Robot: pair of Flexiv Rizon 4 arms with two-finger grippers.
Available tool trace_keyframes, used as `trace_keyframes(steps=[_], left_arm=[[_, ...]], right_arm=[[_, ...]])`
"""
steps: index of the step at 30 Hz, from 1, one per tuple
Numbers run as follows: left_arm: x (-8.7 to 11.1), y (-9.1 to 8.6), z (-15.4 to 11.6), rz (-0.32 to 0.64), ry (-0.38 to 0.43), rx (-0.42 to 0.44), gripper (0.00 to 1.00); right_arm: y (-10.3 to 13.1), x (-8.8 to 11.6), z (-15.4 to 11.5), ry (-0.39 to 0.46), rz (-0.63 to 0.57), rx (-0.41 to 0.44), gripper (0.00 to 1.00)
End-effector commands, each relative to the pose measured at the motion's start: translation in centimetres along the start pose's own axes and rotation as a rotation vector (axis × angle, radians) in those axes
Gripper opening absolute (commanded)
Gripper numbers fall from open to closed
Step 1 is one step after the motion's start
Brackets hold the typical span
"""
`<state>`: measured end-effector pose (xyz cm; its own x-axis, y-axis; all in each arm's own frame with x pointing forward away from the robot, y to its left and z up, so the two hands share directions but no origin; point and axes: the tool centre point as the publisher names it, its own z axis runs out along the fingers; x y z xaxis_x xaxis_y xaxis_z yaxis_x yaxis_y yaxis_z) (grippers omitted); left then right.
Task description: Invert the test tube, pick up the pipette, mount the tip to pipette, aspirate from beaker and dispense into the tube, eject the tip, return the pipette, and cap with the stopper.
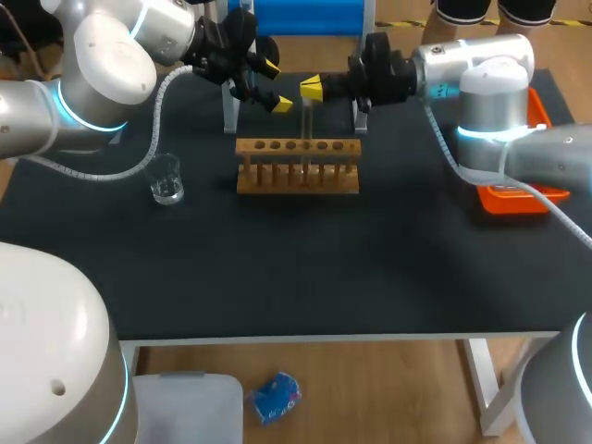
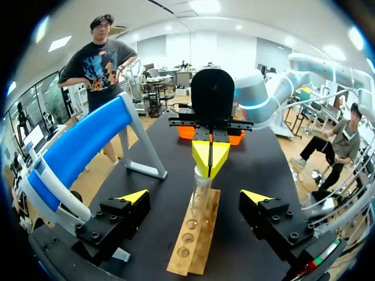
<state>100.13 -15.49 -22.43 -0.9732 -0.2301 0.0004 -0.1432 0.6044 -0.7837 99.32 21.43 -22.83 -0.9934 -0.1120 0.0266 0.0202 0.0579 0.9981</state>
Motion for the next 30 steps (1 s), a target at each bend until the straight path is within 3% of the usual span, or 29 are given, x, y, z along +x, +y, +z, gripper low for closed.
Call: trace_keyframes(steps=[1, 20, 29, 30], left_arm=[[-0.1, -0.1, -0.1, -0.001, 0.004, -0.005, 1.00], [-0.1, -0.1, -0.1, -0.001, 0.004, -0.005, 1.00], [-0.1, -0.1, -0.1, -0.001, 0.004, -0.005, 1.00], [-0.1, -0.1, -0.1, -0.001, 0.004, -0.005, 1.00]], right_arm=[[-1.4, -0.2, 0.1, 0.002, 0.005, 0.001, 0.00], [2.5, -0.4, -0.8, 0.005, -0.069, -0.008, 0.00], [3.8, 0.2, -2.2, 0.015, -0.069, 0.073, 0.00], [3.9, 0.3, -2.5, 0.021, -0.068, 0.090, 0.08]])
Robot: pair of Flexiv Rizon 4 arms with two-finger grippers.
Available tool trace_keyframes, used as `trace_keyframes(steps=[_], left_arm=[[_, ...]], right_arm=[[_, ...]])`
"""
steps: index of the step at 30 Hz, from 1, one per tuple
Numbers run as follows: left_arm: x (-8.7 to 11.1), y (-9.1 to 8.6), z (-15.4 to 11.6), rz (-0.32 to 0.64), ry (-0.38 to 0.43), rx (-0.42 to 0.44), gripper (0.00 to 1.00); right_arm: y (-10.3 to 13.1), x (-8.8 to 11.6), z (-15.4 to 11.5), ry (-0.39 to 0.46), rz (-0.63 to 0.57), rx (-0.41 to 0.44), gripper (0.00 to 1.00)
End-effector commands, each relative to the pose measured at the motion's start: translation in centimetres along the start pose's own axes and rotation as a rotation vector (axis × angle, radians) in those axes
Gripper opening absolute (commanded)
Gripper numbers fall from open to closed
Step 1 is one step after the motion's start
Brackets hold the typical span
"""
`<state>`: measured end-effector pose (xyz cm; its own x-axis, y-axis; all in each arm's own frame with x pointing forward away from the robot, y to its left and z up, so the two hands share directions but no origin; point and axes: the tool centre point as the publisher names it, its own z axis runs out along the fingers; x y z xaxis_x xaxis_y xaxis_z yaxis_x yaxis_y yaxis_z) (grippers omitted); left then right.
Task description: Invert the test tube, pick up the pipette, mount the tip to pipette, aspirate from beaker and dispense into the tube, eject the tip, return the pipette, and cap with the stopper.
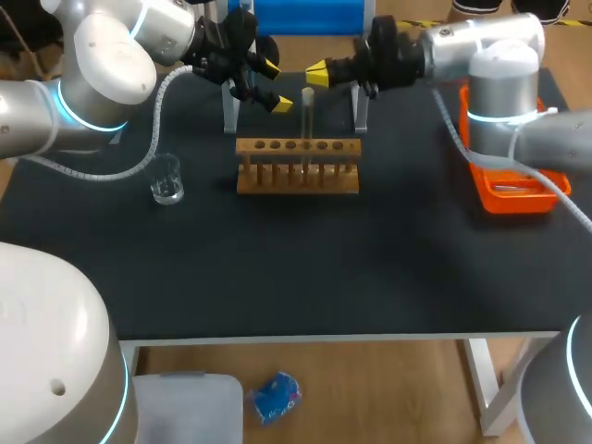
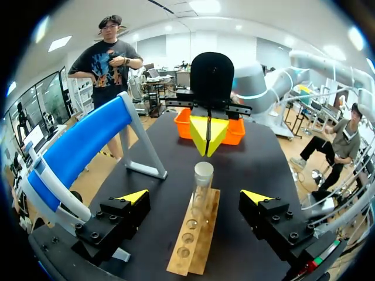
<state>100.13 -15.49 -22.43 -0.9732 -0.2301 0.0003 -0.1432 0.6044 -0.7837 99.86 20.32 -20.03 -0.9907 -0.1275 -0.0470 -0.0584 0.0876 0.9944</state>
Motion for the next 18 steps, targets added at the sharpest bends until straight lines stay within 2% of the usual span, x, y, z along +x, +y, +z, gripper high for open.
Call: trace_keyframes(steps=[1, 2, 7, 13, 18], left_arm=[[-0.1, -0.1, -0.1, -0.001, 0.004, -0.005, 1.00], [-0.1, -0.1, -0.1, -0.001, 0.004, -0.005, 1.00], [-0.1, -0.1, -0.1, -0.001, 0.004, -0.005, 1.00], [-0.1, -0.1, -0.1, -0.001, 0.004, -0.005, 1.00], [-0.1, -0.1, -0.1, -0.001, 0.004, -0.005, 1.00]], right_arm=[[1.3, 0.8, -1.5, 0.019, 0.009, 0.065, 0.38], [1.3, 1.0, -1.7, 0.023, 0.013, 0.090, 0.98], [0.6, 1.9, -2.6, -0.015, 0.013, 0.274, 1.00], [-1.0, 2.8, -3.9, -0.052, 0.018, 0.393, 1.00], [-2.5, 3.0, -5.2, -0.082, 0.019, 0.435, 1.00]])
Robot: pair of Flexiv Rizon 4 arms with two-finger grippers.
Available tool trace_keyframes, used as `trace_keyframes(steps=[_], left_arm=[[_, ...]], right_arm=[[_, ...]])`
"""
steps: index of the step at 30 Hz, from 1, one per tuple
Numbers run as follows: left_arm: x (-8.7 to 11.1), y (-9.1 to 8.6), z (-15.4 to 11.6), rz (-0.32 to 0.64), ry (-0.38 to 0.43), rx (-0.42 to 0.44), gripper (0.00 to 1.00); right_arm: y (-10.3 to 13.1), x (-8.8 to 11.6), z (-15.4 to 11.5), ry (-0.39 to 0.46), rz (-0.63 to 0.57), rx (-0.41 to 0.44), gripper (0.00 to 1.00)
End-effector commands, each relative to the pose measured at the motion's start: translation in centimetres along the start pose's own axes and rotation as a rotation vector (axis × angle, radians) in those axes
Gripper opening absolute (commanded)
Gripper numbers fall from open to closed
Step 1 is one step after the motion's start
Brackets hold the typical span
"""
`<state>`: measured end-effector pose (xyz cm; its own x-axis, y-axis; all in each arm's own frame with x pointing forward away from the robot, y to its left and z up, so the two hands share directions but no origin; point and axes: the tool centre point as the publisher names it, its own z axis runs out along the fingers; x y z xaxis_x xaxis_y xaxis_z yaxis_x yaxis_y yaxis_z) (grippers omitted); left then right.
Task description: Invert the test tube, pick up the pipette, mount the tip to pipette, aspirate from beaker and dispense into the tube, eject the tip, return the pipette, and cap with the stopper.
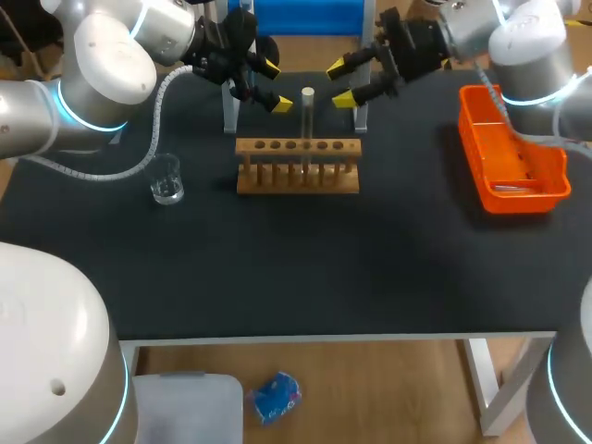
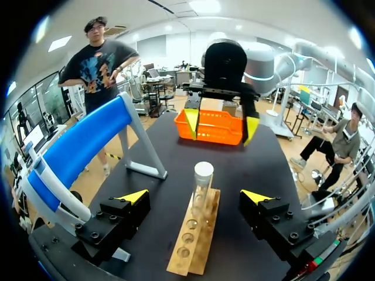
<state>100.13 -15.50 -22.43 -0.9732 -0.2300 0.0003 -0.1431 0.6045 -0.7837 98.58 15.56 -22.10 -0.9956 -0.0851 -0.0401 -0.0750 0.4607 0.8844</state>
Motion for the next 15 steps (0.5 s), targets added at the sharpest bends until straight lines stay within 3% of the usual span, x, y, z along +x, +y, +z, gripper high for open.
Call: trace_keyframes(steps=[1, 15], left_arm=[[-0.1, -0.1, -0.1, -0.001, 0.004, -0.005, 1.00], [-0.1, -0.1, -0.1, -0.001, 0.004, -0.005, 1.00]], right_arm=[[-0.7, 1.1, -0.9, -0.045, 0.010, 0.044, 1.00], [-2.9, 1.4, -2.2, -0.078, 0.063, 0.029, 1.00]])
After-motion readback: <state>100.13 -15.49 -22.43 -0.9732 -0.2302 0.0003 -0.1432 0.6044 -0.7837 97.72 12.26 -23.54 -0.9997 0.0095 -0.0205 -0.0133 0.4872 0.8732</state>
